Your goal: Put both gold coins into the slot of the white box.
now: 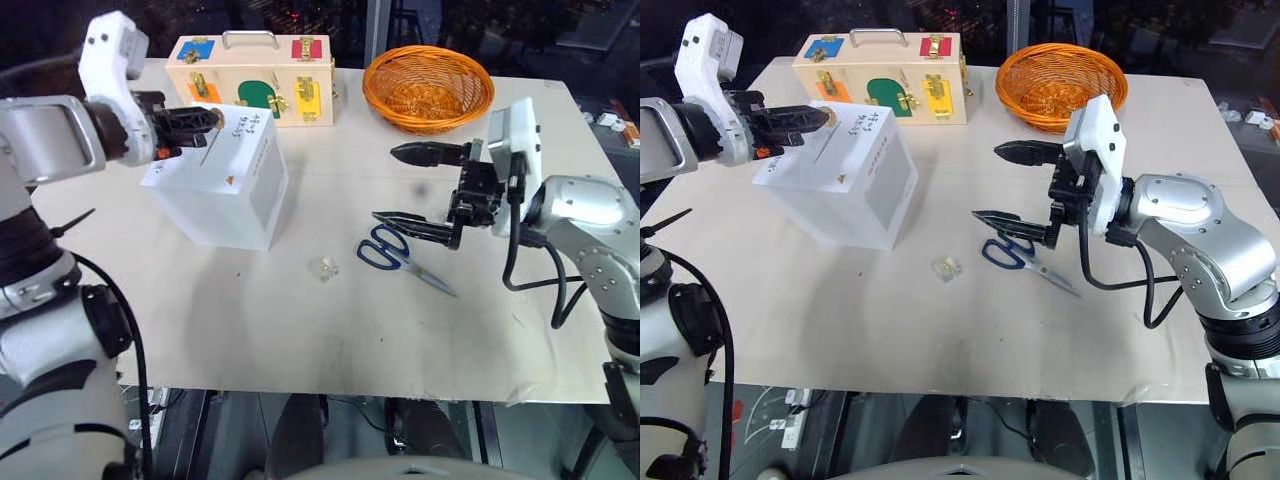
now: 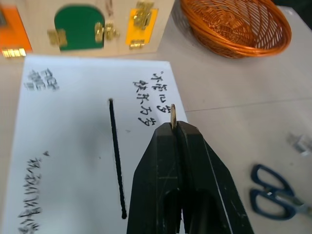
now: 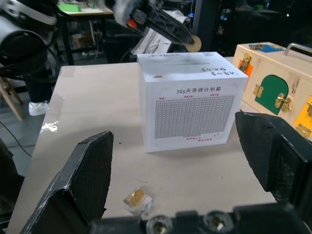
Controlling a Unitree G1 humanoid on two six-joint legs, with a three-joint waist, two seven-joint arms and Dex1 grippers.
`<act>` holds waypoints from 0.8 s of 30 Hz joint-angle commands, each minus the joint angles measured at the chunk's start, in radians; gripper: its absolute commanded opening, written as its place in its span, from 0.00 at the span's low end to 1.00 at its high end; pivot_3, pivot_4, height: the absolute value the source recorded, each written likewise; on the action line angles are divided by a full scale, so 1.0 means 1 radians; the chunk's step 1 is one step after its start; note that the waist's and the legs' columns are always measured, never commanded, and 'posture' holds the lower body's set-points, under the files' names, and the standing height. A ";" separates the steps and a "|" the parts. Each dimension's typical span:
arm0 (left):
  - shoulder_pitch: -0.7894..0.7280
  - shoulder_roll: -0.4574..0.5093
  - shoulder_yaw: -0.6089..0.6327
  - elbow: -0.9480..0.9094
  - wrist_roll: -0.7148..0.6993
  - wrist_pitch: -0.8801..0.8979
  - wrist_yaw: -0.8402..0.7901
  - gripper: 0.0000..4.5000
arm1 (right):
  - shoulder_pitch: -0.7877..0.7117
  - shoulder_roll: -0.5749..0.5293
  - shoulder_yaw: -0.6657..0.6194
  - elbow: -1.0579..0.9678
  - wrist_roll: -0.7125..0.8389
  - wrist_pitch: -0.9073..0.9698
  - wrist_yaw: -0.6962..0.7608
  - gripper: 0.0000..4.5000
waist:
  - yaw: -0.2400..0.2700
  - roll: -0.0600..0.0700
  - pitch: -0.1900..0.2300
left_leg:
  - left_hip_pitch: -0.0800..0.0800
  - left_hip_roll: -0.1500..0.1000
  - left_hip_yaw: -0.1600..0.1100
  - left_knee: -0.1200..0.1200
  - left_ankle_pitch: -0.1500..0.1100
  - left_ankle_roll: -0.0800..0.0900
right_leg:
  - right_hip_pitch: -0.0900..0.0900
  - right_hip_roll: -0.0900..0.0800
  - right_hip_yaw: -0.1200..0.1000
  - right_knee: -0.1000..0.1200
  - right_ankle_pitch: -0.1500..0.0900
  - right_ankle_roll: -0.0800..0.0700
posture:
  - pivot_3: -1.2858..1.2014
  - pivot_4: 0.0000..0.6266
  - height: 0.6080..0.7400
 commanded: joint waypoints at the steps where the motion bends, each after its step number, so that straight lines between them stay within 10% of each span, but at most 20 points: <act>1: -0.013 0.029 0.023 0.009 0.038 0.002 -0.011 0.00 | 0.003 0.013 -0.038 -0.037 -0.006 -0.015 -0.002 0.97 | 0.000 0.000 0.000 | 0.000 0.000 0.000 0.000 0.000 0.000 | 0.000 0.000 0.000 0.000 0.000 0.000 | 0.52 0.24 0.90; 24: 0.038 0.038 -0.144 0.005 0.201 -0.114 -0.111 0.00 | 0.005 0.043 -0.112 -0.093 0.065 0.013 -0.017 0.97 | 0.002 0.000 0.000 | 0.001 0.000 0.000 0.012 -0.002 0.003 | 0.000 0.000 0.001 0.014 0.000 0.000 | 0.52 0.24 0.90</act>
